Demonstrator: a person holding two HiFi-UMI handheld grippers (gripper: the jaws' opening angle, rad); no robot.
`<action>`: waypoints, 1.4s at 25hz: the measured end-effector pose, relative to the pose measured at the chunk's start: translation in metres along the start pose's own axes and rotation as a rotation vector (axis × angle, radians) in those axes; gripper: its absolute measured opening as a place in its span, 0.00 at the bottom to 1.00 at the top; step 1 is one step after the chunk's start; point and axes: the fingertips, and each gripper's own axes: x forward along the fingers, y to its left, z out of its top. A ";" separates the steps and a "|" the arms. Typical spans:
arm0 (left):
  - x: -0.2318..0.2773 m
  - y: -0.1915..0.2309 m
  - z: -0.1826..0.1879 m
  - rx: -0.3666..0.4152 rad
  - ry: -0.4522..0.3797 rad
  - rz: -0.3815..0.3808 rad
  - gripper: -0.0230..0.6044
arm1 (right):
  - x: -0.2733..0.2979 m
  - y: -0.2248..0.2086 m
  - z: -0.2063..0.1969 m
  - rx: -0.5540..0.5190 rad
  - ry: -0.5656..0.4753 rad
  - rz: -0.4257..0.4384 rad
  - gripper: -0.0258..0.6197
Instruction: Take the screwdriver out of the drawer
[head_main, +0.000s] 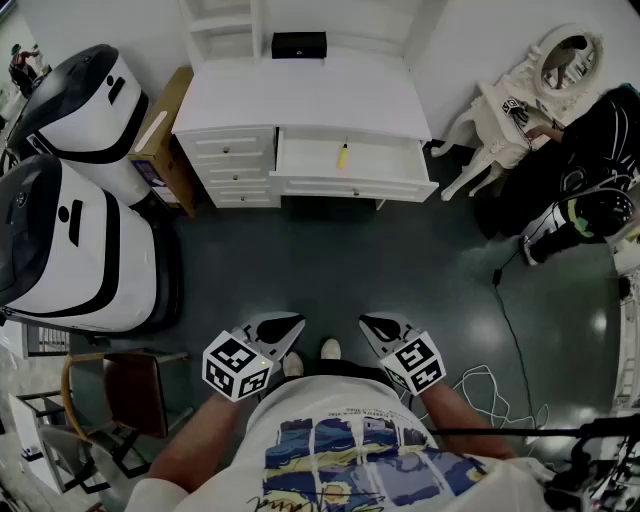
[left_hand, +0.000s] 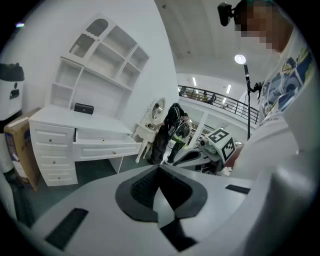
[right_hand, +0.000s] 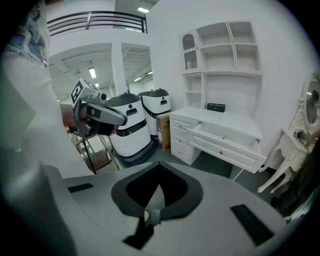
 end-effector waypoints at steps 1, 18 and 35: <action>0.004 -0.002 0.002 0.006 0.006 0.003 0.06 | -0.002 -0.003 0.000 -0.001 -0.004 0.003 0.08; 0.054 0.019 0.029 0.013 0.037 0.119 0.06 | 0.012 -0.073 -0.024 0.060 0.001 0.055 0.08; 0.058 0.192 0.118 0.148 0.036 -0.032 0.06 | 0.148 -0.170 0.101 0.159 0.017 -0.158 0.21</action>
